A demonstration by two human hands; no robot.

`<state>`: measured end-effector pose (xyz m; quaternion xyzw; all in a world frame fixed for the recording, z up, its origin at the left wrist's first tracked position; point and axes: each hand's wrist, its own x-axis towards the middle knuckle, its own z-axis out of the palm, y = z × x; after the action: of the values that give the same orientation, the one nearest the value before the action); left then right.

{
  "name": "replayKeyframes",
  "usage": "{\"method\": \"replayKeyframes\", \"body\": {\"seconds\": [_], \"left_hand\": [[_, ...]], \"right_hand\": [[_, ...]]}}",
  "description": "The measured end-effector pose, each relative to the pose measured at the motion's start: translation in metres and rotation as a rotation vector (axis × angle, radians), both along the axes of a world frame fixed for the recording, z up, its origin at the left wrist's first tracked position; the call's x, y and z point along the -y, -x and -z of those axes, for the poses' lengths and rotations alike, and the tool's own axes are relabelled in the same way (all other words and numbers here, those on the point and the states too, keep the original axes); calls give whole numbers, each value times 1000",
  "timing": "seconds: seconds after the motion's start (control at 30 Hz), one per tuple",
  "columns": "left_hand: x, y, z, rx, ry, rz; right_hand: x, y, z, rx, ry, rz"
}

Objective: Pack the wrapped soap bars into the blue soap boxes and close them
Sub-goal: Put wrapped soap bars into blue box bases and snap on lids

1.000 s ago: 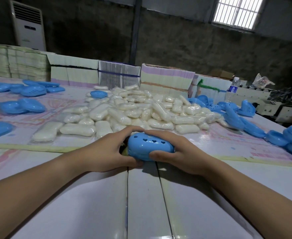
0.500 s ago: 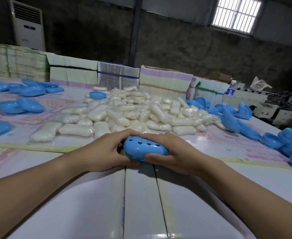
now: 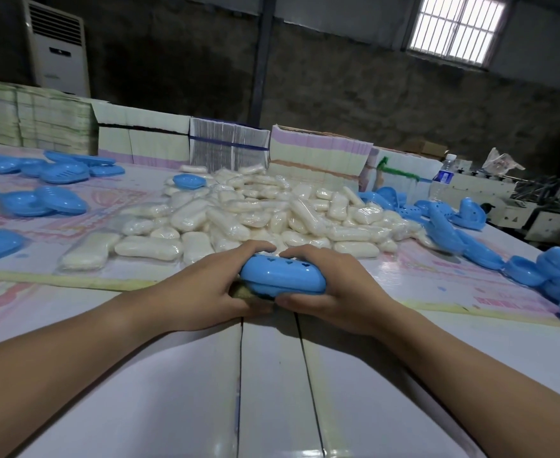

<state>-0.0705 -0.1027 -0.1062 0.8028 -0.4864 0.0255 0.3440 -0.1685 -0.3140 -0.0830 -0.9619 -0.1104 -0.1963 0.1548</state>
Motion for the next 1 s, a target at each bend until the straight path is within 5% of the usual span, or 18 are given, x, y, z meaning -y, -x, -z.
{"method": "replayKeyframes", "body": {"seconds": [0.17,0.43,1.0], "left_hand": [[0,3,-2,78,-2,-14],[-2,5,-5,-197,23,109],[3,5,-4,-156,-46,55]], "right_hand": [[3,-2,2,-128,-37,3],[3,6,-2,-115,-39,-91],[10,11,-5,-379,-247,-145]]}}
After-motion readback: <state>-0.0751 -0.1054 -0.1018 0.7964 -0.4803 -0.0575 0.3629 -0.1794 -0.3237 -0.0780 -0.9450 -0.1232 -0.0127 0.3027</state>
